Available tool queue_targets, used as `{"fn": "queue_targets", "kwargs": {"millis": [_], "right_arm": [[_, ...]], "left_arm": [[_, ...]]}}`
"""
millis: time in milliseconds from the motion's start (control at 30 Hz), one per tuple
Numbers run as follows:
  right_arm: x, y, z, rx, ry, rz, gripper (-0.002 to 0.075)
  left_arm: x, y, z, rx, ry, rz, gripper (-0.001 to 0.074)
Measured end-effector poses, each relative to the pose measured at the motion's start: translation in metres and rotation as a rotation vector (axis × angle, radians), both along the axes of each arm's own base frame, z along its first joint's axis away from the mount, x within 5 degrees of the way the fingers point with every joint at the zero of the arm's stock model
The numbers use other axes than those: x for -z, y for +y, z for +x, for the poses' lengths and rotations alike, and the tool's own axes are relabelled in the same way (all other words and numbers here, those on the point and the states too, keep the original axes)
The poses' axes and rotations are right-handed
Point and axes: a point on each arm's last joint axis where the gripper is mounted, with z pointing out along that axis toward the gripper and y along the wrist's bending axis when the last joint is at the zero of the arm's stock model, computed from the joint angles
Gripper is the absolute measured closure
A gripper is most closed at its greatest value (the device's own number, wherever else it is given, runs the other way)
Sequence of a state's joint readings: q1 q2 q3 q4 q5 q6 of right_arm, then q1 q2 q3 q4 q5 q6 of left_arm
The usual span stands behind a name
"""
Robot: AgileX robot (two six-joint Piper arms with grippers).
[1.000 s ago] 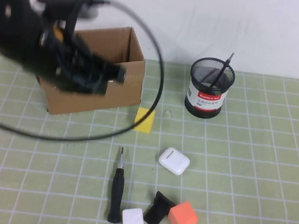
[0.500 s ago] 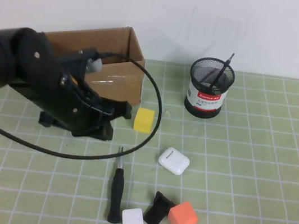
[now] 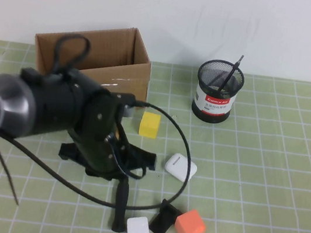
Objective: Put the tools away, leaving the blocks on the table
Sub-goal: Pick up the black Screwdriver from the table
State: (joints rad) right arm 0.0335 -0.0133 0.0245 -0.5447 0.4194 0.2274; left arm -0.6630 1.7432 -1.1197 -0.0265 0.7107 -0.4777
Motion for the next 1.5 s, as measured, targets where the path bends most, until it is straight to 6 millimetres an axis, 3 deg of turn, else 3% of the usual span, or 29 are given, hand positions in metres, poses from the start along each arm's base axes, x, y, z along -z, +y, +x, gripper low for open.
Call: {"fn": "queue_targets", "kwargs": {"millis": [167, 367, 633, 800, 900, 933, 1133, 1233, 1300, 1500], "right_arm": [[0.000, 0.000, 0.000, 0.000, 0.000, 0.000, 0.0736], [0.000, 0.000, 0.000, 0.000, 0.000, 0.000, 0.0736], [0.000, 0.000, 0.000, 0.000, 0.000, 0.000, 0.0736], [0.000, 0.000, 0.000, 0.000, 0.000, 0.000, 0.0736], [0.000, 0.000, 0.000, 0.000, 0.000, 0.000, 0.0736], [0.000, 0.000, 0.000, 0.000, 0.000, 0.000, 0.0736], [0.000, 0.000, 0.000, 0.000, 0.000, 0.000, 0.0736], [0.000, 0.000, 0.000, 0.000, 0.000, 0.000, 0.0736], [0.000, 0.000, 0.000, 0.000, 0.000, 0.000, 0.0736], [0.000, 0.000, 0.000, 0.000, 0.000, 0.000, 0.0736]], "left_arm": [[0.015, -0.005, 0.000, -0.016, 0.031, 0.021, 0.0547], [0.023, -0.007, 0.002, -0.061, 0.048, 0.018, 0.0397], [0.040, -0.012, 0.008, -0.054, 0.044, 0.009, 0.0367], [0.045, -0.013, 0.010, -0.026, 0.054, 0.026, 0.0398], [0.046, -0.014, 0.010, 0.001, 0.050, 0.033, 0.0553], [0.045, -0.015, 0.010, 0.013, 0.046, 0.035, 0.0572], [0.043, -0.016, 0.012, 0.036, 0.042, 0.041, 0.0563], [0.034, -0.019, 0.015, 0.065, 0.036, 0.047, 0.0563], [0.018, -0.022, 0.019, 0.089, -0.006, 0.023, 0.0563], [-0.067, -0.049, 0.030, 0.233, -0.302, -0.125, 0.0563]]}}
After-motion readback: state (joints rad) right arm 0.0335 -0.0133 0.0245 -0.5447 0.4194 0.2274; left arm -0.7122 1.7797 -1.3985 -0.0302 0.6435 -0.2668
